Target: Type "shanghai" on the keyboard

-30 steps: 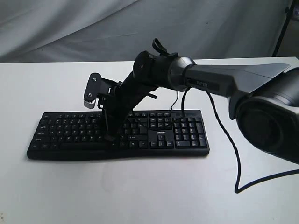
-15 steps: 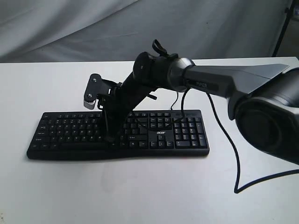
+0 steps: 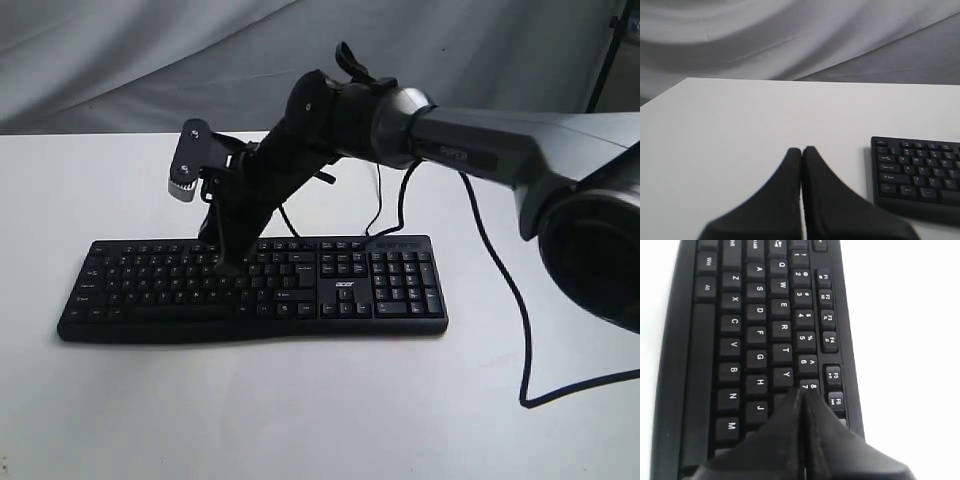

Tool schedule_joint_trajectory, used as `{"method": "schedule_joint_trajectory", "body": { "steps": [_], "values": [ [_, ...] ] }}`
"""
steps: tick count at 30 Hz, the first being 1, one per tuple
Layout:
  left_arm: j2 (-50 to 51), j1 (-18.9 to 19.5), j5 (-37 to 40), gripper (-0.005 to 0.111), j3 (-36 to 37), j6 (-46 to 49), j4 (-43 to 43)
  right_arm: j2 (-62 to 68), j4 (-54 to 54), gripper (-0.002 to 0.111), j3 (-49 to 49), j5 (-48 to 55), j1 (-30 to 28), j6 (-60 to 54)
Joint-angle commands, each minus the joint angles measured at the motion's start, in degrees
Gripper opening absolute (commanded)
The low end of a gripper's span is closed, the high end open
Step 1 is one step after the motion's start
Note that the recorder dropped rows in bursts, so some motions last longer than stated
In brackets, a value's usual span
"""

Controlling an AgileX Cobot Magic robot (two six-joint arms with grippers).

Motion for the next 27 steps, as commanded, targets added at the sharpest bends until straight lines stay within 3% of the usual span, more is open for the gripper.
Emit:
{"method": "schedule_joint_trajectory", "body": {
  "steps": [1,27],
  "values": [
    [-0.3,0.1,-0.6,0.001,0.3,-0.1,0.0,-1.0,0.6,0.0,-0.3,1.0,-0.2,-0.1],
    [-0.3,0.1,-0.6,0.001,0.3,-0.1,0.0,-19.8,-1.6,0.0,1.5,1.7,-0.2,8.6]
  ]
}}
